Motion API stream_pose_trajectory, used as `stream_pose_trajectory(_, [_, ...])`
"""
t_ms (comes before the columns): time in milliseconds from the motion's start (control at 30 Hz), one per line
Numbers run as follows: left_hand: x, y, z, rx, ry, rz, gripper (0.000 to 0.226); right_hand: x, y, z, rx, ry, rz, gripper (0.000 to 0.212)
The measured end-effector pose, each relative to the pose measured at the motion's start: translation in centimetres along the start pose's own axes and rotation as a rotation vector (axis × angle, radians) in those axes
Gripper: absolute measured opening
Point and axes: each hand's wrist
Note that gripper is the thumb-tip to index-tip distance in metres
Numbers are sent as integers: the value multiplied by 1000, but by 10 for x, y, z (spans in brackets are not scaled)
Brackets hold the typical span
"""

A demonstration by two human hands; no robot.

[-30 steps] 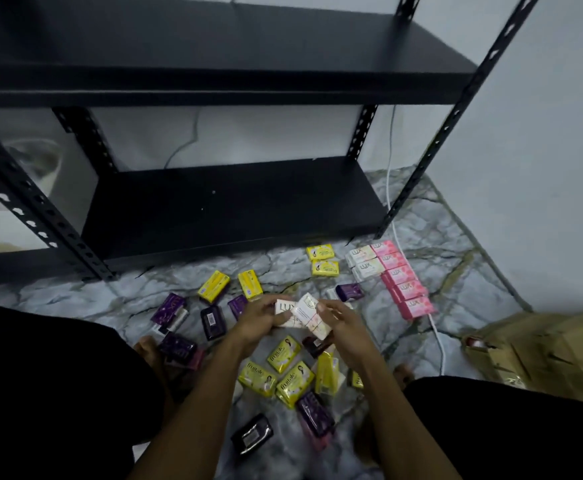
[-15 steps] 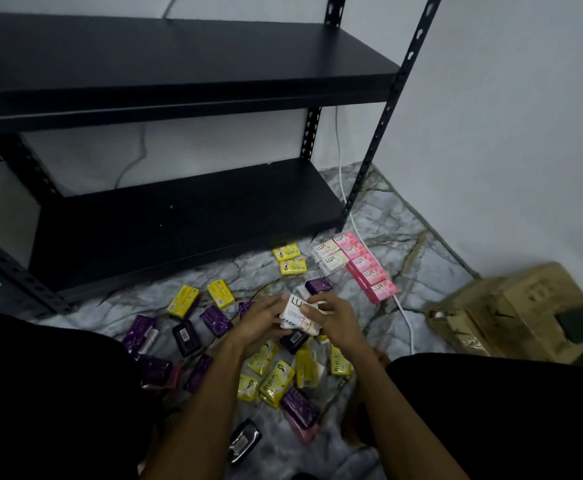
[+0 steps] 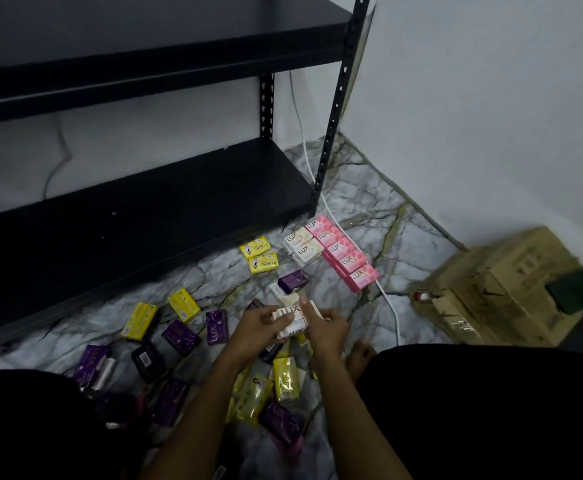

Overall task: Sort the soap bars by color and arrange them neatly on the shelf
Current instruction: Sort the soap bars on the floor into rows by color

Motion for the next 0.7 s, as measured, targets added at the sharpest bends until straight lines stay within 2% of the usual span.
stream_pose_trajectory(67, [10, -3, 3, 13, 47, 11, 25, 9, 6, 6, 79, -6, 43, 42])
stream_pose_trajectory(167, [29, -5, 9, 53, 81, 29, 25, 19, 14, 12, 291, -96, 204, 29])
stream_pose_trajectory(267, [54, -6, 15, 122, 75, 40, 27, 35, 17, 18, 427, -122, 302, 29])
stream_pose_trajectory(433, [118, 4, 12, 415, 0, 61, 48, 103, 7, 20, 412, -24, 366, 38])
stream_pose_trajectory(533, [167, 18, 8, 518, 56, 93, 36, 149, 4, 23, 409, -18, 347, 30])
stream_pose_trajectory(700, [250, 35, 13, 751, 129, 185, 46, 201, 6, 58, 429, 21, 359, 21])
Point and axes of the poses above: each hand's wrist, its own x-axis towards the middle knuckle, its own z-axis out of the palm, y = z × x, and after that the axes turned 7 degrees about -x, right-handed
